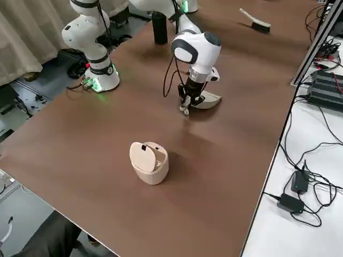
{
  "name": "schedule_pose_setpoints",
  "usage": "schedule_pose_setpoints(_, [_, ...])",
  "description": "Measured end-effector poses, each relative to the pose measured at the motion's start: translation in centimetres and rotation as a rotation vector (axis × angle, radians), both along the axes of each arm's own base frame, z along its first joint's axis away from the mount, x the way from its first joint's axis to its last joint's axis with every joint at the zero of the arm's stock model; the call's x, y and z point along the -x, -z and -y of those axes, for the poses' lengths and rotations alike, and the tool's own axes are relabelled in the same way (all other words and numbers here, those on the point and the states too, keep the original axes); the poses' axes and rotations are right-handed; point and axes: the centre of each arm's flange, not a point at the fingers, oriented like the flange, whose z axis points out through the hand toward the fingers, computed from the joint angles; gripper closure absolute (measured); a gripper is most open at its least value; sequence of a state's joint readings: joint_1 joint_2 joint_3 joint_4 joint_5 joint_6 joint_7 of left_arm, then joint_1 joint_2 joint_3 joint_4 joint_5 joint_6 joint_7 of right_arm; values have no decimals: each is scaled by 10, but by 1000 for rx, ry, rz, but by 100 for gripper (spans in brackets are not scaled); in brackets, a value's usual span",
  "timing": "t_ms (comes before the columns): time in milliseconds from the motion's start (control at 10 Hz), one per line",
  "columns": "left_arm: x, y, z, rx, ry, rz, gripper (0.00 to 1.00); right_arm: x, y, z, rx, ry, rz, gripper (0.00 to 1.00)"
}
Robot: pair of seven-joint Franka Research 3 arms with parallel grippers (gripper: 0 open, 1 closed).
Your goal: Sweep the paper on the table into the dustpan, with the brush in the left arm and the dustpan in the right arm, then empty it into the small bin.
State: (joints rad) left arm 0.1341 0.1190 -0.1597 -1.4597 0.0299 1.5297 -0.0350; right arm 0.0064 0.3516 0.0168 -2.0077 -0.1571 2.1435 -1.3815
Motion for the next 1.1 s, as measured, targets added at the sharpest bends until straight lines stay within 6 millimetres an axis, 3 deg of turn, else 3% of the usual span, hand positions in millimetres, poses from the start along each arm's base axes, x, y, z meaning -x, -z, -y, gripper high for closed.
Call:
schedule_pose_setpoints(200, [0, 0, 4, 1, 8, 0, 0, 0, 0, -1, -7, 7, 1, 66])
schedule_pose_setpoints(500, [0, 0, 9, 1, 17, 2, 0, -2, -1, -1, -12, 10, 6, 53])
schedule_pose_setpoints(600, [0, 0, 10, 1, 17, 2, 0, -3, -3, -2, -12, 8, 10, 48])
schedule_pose_setpoints(700, [0, 0, 10, 1, 19, 2, 0, -6, -7, -4, -11, 6, 11, 33])
schedule_pose_setpoints(900, [0, -1, 12, 1, 23, 3, 0, -24, -42, -4, -1, 43, -3, 4])
schedule_pose_setpoints(1100, [0, -1, 12, 1, 22, 3, 0, -46, -101, 2, 16, 118, 3, 0])
